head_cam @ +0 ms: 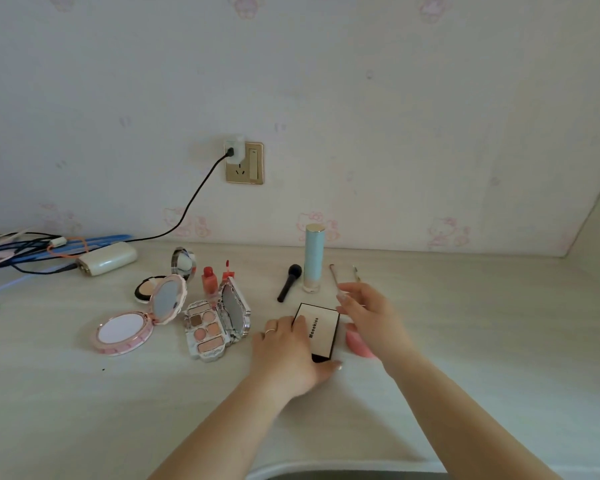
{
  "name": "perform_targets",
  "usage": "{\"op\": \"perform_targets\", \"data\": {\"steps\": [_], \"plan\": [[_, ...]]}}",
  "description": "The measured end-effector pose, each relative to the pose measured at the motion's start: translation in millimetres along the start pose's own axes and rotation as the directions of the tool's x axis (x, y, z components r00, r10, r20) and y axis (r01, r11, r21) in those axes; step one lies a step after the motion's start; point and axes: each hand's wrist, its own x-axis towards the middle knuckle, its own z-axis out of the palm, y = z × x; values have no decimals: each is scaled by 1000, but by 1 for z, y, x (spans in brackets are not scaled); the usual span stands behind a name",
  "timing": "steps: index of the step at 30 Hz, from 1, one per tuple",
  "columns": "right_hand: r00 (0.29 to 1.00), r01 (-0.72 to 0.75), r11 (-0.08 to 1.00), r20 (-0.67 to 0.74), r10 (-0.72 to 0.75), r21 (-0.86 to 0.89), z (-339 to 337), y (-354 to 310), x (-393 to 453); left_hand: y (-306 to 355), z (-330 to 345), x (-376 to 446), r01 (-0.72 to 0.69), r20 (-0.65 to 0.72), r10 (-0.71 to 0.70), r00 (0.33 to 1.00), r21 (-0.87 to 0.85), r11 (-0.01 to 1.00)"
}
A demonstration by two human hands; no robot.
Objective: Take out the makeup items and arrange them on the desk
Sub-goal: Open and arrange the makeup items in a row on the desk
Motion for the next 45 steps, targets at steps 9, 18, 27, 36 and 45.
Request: {"op": "perform_targets", "data": {"steps": [9, 18, 27, 36, 45], "plan": [[977, 153, 968, 175, -118, -199, -5, -2, -16, 0, -19, -7, 114, 5, -143, 990, -628, 770], [891, 450, 839, 215, -400, -305, -7, -33, -32, -10, -41, -32, 54, -46, -210, 977, -892, 448], [909, 328, 921, 335, -247, -210, -1, -51, -51, -10, -53, -44, 21, 67, -231, 971, -980, -196], [909, 305, 921, 361, -207, -242, 22, -54, -65, -7, -51, -59, 50, 85, -89, 992, -940, -337], [899, 346, 895, 371, -232, -280, 54, -63, -75, -19, -51, -63, -30, 45, -239, 970, -953, -302]]}}
